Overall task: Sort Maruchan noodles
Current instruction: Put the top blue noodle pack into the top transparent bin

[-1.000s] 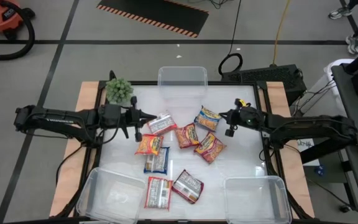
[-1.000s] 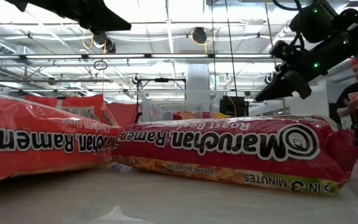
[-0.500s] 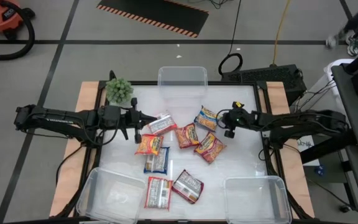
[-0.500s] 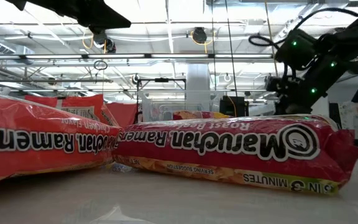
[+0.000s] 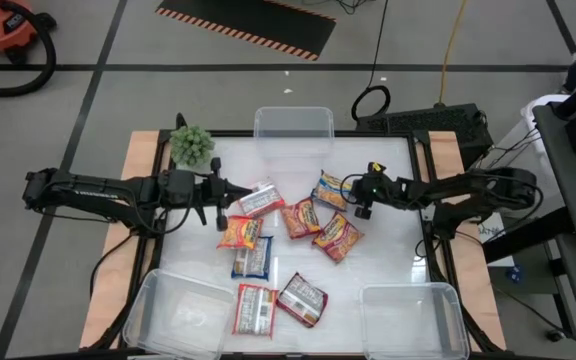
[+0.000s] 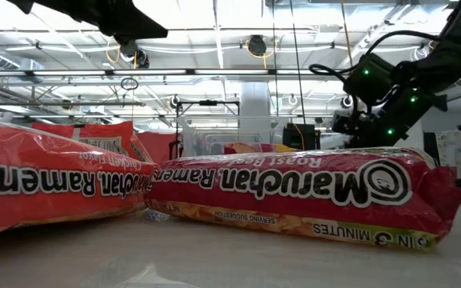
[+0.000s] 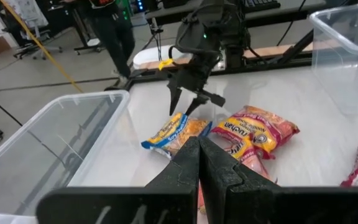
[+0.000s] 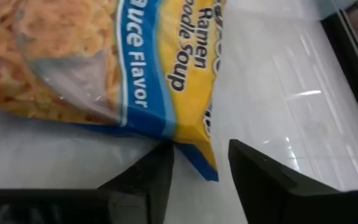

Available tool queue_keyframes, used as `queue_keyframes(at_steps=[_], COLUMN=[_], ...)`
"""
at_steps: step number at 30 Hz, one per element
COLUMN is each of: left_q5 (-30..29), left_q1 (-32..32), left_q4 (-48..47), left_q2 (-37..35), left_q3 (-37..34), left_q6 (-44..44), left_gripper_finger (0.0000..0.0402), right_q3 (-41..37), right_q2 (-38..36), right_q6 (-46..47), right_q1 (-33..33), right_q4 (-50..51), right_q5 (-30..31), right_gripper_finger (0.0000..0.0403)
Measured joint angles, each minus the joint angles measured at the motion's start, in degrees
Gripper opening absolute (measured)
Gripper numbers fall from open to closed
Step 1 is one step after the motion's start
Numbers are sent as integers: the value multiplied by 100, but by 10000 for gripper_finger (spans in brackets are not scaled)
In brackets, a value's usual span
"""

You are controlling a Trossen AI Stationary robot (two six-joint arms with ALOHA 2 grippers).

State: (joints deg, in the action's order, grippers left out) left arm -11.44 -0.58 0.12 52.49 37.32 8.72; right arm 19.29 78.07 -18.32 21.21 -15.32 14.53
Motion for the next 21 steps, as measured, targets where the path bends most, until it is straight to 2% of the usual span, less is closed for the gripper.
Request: queue_keyframes(at_steps=[3, 8, 21], left_q5=[-2, -2, -2], left_q1=[0, 0, -4], left_q4=[-117, -166, -168], left_q2=[0, 1, 0], left_q3=[-2, -2, -2], left_q6=[-1, -1, -27], left_gripper_finger=[5, 5, 5], right_q3=[-2, -20, 94], right_q2=[11, -129, -1003], right_q6=[-78, -333, -936], right_q1=[0, -16, -621], right_q4=[-76, -207, -720], right_q5=[-109, -172, -84], right_gripper_finger=[109, 14, 1])
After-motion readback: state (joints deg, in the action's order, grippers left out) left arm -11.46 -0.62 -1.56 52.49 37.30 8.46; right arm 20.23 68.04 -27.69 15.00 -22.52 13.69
